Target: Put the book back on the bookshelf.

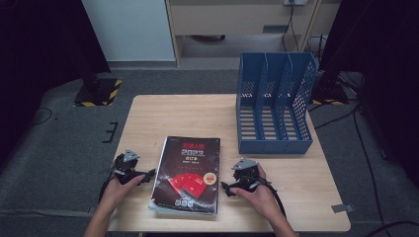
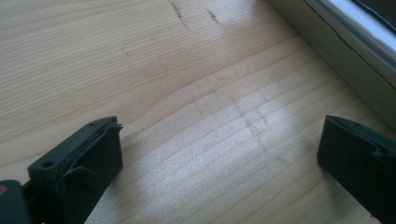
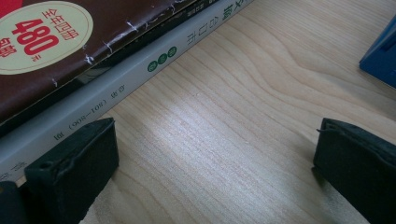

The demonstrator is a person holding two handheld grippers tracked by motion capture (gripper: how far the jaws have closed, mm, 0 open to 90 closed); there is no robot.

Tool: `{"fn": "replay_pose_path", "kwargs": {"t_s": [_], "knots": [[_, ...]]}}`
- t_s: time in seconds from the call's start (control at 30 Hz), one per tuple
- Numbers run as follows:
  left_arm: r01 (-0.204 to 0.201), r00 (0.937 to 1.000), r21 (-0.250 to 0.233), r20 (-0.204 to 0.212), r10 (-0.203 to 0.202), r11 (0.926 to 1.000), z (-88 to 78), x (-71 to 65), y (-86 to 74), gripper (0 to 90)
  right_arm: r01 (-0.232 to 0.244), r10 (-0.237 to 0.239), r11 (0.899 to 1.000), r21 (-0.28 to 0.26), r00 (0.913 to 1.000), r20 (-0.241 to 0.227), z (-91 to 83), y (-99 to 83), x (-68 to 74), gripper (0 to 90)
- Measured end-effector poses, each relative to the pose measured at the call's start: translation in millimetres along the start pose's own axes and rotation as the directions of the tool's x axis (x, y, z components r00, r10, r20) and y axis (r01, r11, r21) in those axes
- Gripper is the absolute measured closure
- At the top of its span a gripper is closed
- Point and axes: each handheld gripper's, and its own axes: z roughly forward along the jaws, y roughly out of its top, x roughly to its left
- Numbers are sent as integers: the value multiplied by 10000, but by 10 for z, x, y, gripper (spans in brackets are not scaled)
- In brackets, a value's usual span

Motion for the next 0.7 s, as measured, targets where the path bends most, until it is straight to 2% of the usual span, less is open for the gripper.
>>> {"fn": "replay_pose_path", "kwargs": {"t_s": [0.53,0.7], "knots": [[-201,9995,17,254,200,9998,-14,-1,-5,0,-16,16,10000,5,10000,-4,0,1,0,5],[-111,9991,4,404,111,9999,-39,-4,19,28,-41,42,10000,-41,10000,29,3,0,1,8]]}}
